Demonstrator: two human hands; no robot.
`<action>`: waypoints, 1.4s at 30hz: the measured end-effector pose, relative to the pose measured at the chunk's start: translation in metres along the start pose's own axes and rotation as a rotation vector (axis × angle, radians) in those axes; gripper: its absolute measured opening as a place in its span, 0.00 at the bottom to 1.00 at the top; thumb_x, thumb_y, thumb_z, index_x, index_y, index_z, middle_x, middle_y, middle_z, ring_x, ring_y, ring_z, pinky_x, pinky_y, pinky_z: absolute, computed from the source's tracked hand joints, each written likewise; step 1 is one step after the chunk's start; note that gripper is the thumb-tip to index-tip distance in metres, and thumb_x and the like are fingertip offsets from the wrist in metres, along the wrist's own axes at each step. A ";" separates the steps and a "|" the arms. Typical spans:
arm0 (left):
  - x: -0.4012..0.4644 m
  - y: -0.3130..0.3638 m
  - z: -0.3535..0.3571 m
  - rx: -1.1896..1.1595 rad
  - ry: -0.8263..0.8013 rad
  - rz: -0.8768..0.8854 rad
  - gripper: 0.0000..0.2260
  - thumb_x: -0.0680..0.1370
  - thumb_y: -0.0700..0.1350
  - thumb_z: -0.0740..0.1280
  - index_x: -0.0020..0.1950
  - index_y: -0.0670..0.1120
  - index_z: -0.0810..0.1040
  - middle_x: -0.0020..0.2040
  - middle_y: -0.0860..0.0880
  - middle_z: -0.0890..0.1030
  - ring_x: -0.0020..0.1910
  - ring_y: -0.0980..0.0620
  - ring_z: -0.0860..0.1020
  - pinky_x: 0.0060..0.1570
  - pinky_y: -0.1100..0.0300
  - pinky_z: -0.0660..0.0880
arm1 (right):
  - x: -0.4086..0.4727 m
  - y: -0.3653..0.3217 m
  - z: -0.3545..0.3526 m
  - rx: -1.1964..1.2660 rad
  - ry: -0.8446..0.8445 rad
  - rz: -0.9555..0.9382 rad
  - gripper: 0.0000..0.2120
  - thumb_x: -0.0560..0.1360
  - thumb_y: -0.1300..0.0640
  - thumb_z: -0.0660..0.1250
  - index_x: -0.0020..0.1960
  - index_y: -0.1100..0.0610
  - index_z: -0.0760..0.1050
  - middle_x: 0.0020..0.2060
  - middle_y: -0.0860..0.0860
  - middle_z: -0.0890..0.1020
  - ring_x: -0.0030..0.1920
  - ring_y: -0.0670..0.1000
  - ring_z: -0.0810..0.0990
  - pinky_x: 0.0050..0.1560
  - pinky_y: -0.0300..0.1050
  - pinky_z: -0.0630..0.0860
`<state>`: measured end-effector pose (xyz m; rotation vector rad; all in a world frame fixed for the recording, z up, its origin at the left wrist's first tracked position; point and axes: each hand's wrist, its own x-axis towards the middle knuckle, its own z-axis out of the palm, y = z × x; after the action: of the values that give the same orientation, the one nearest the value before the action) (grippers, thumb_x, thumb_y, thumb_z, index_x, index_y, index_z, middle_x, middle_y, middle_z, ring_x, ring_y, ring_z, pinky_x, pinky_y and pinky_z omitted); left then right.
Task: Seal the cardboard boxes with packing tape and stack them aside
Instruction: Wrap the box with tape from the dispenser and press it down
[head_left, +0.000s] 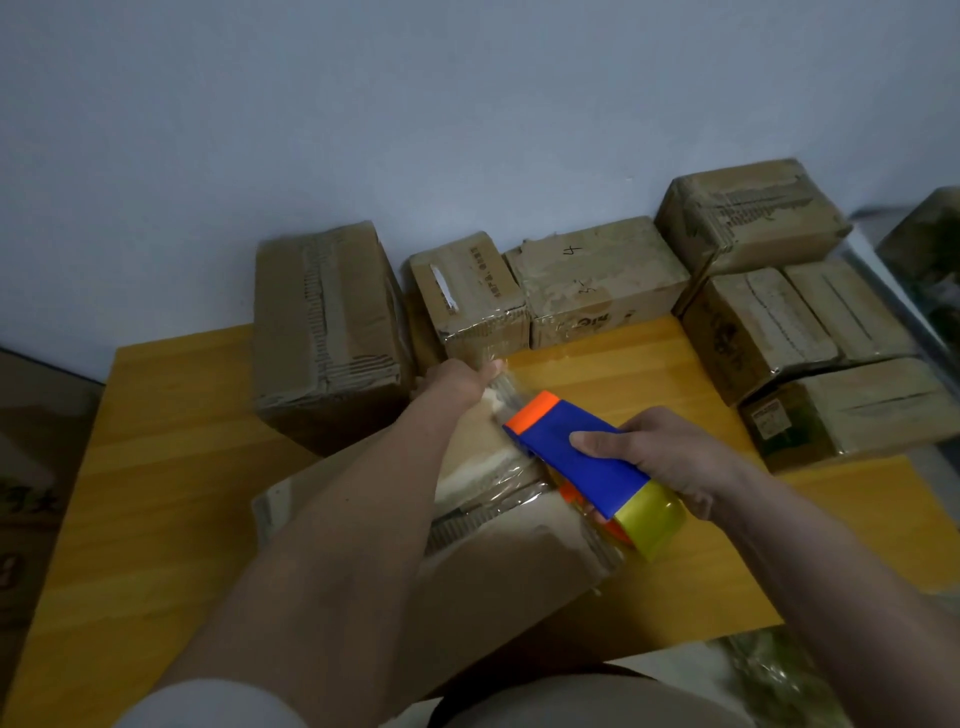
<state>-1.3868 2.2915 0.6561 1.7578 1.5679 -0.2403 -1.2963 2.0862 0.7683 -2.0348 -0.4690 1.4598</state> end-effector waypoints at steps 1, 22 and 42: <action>-0.001 -0.001 -0.001 -0.063 0.052 0.030 0.28 0.78 0.63 0.62 0.68 0.43 0.73 0.68 0.41 0.74 0.68 0.40 0.70 0.66 0.45 0.68 | 0.000 0.000 -0.001 0.005 -0.001 0.007 0.21 0.69 0.47 0.74 0.47 0.66 0.80 0.38 0.59 0.85 0.36 0.55 0.83 0.44 0.49 0.79; -0.063 -0.050 0.005 0.510 0.175 0.857 0.25 0.83 0.42 0.52 0.80 0.51 0.51 0.79 0.54 0.55 0.78 0.54 0.47 0.77 0.46 0.43 | 0.000 0.002 -0.005 0.029 -0.030 -0.017 0.20 0.70 0.48 0.74 0.46 0.67 0.79 0.35 0.59 0.85 0.31 0.54 0.82 0.37 0.45 0.80; -0.081 -0.038 0.025 0.657 0.109 0.456 0.25 0.84 0.53 0.46 0.78 0.60 0.38 0.79 0.50 0.36 0.77 0.44 0.35 0.74 0.41 0.38 | -0.041 0.081 -0.015 -0.019 0.004 -0.101 0.24 0.69 0.45 0.74 0.40 0.70 0.80 0.34 0.63 0.83 0.34 0.59 0.80 0.38 0.52 0.74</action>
<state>-1.4316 2.2115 0.6713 2.6186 1.1759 -0.4752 -1.2998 1.9958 0.7501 -1.9980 -0.5769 1.3965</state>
